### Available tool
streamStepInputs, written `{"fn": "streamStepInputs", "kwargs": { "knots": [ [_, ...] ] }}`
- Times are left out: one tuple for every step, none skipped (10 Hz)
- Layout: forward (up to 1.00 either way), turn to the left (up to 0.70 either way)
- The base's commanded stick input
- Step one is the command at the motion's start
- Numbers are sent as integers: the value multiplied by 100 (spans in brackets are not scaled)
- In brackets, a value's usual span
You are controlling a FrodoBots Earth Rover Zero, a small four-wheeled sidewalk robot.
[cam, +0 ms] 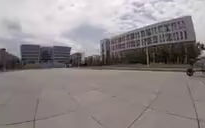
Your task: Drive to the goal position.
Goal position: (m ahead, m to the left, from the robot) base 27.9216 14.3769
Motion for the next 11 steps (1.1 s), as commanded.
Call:
{"fn": "streamStepInputs", "kwargs": {
  "knots": [
    [100,40],
    [100,40],
    [100,40],
    [100,40],
    [100,40],
    [100,40],
    [100,40],
    [100,40],
    [100,40],
    [100,37],
    [100,21]
  ]
}}
